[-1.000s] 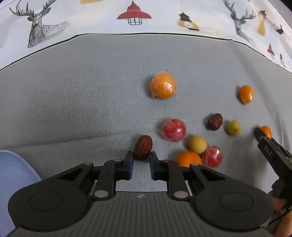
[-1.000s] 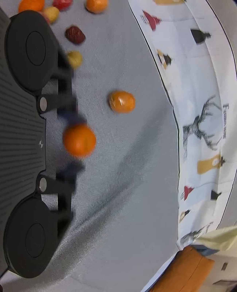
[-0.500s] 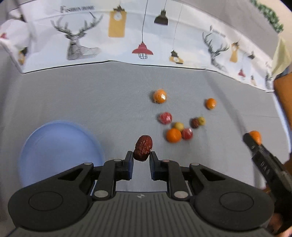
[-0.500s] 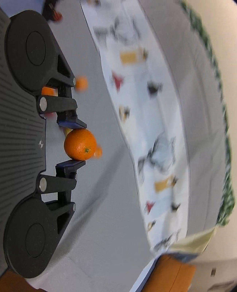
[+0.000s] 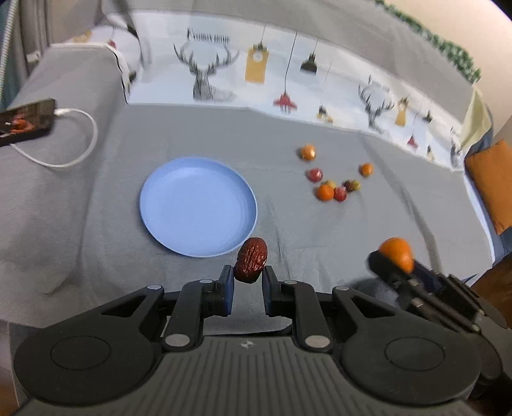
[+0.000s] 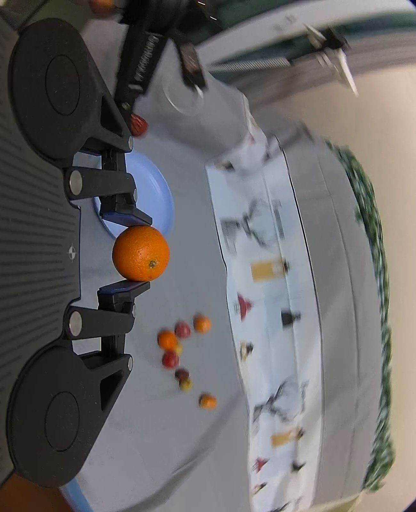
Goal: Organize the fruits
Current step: 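Carry the date and mandarin over the blue plate and release both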
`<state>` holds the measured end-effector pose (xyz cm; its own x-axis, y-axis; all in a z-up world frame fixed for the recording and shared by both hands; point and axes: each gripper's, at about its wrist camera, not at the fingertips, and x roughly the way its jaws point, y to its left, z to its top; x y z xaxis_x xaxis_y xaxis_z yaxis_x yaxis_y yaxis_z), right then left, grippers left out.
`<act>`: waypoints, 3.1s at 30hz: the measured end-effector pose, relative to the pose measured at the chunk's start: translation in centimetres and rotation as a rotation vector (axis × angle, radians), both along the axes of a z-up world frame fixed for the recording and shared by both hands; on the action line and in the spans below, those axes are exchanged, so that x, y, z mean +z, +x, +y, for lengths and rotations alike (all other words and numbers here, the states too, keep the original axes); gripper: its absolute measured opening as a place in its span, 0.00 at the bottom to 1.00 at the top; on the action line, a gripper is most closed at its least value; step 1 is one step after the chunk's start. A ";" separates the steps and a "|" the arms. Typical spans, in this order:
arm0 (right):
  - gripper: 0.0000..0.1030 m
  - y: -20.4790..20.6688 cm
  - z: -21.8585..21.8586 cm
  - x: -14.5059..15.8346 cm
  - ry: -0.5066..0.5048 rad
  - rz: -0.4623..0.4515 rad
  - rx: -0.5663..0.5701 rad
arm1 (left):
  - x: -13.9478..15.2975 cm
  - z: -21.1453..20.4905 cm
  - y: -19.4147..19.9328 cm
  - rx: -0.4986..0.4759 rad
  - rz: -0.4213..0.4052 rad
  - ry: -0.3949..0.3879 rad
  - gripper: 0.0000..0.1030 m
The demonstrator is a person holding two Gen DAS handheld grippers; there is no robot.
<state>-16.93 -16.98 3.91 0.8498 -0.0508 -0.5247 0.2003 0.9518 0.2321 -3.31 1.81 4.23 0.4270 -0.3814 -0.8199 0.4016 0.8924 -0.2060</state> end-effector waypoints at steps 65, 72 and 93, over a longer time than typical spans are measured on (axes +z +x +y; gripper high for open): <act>0.36 9.3 5.9 -5.0 -0.104 0.103 0.116 | -5.1 1.7 9.3 0.037 0.030 0.101 0.19; 0.36 13.6 6.5 -7.7 -0.149 0.152 0.150 | -8.8 0.2 13.5 0.009 0.043 0.131 0.19; 0.55 23.0 5.4 -13.7 -0.198 0.303 0.157 | -15.5 -3.1 20.2 -0.023 0.061 0.231 0.86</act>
